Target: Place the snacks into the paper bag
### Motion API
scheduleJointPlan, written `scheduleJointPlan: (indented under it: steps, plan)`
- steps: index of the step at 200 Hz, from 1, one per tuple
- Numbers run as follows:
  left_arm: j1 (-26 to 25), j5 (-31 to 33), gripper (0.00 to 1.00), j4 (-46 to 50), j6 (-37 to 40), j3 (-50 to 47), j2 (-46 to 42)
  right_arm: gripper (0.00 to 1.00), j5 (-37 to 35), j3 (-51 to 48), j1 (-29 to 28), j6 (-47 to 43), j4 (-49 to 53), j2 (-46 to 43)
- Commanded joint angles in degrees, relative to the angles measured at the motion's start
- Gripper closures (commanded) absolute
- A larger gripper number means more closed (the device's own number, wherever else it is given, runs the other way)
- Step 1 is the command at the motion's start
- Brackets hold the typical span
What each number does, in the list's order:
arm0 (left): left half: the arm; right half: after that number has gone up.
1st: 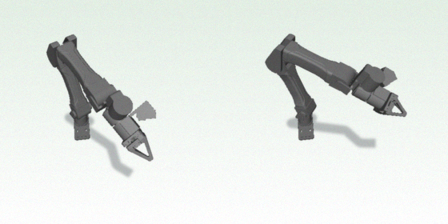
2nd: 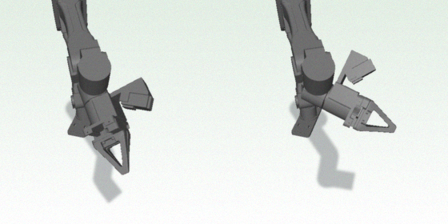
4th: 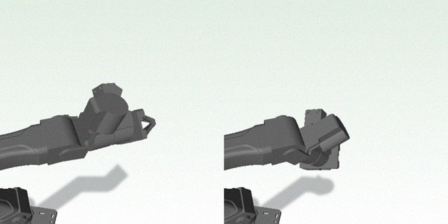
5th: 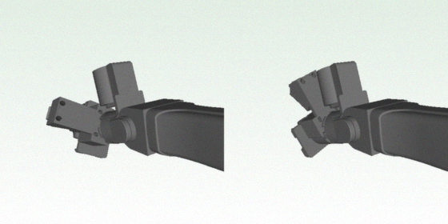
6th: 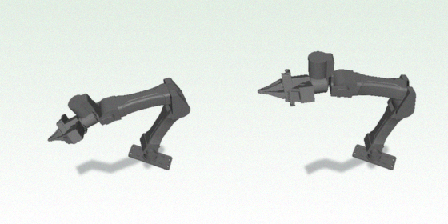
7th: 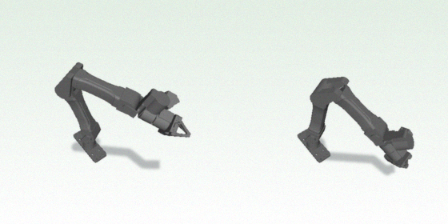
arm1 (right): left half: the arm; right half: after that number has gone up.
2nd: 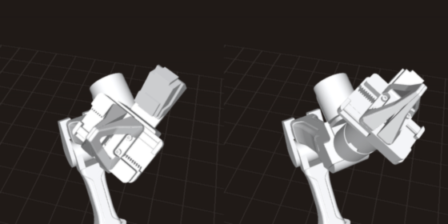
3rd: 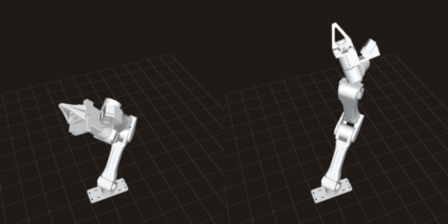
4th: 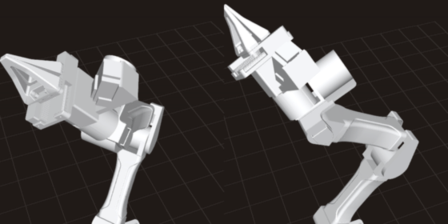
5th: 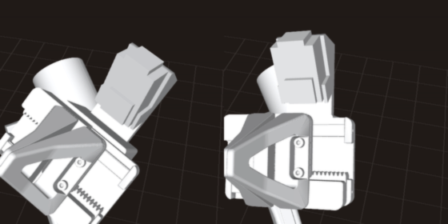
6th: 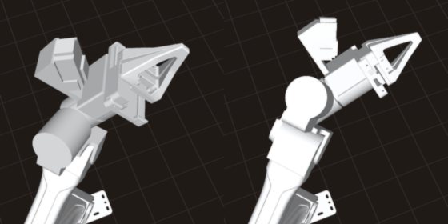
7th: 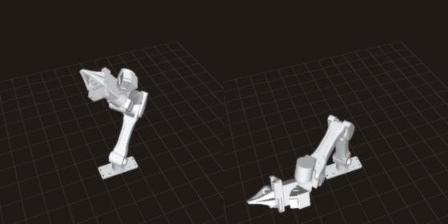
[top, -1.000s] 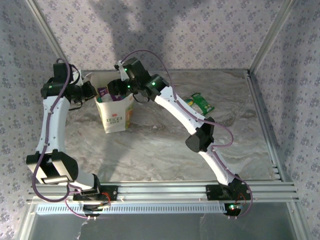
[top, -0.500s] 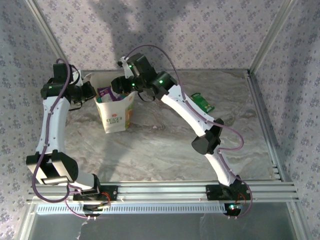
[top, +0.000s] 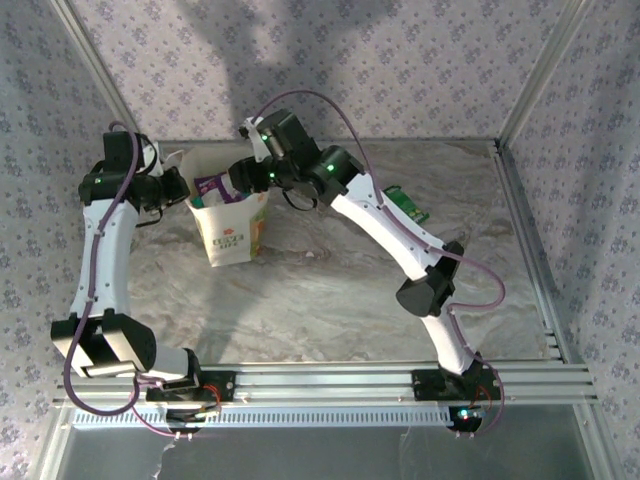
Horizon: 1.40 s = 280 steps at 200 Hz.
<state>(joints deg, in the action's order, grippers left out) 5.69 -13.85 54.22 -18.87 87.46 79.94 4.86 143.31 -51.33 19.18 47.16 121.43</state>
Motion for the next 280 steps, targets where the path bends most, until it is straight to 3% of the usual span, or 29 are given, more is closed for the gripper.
scheduleJointPlan:
  steps: [1,53,114,189,280]
  plan:
    - [0.6,0.3,0.88,1.3,0.9,-0.7,-1.5,0.55,-3.4,-2.4,-0.3,-2.1,-0.1,-5.1]
    - [0.9,0.2,0.89,1.0,0.9,-1.7,-2.0,0.52,-7.9,-9.8,-0.3,-3.6,0.0,-11.2]
    - [1.3,0.1,0.88,0.3,0.5,-2.1,-1.9,0.44,-19.2,-28.8,1.3,-4.9,-2.3,-24.0]
    - [1.3,-0.2,0.88,-0.2,0.0,-2.7,-1.5,0.42,-16.5,-49.3,10.1,3.6,-4.9,-35.2]
    - [1.3,-0.2,0.88,-0.7,-0.4,-2.8,-1.9,0.41,-17.3,-62.0,19.5,11.2,-3.6,-42.0]
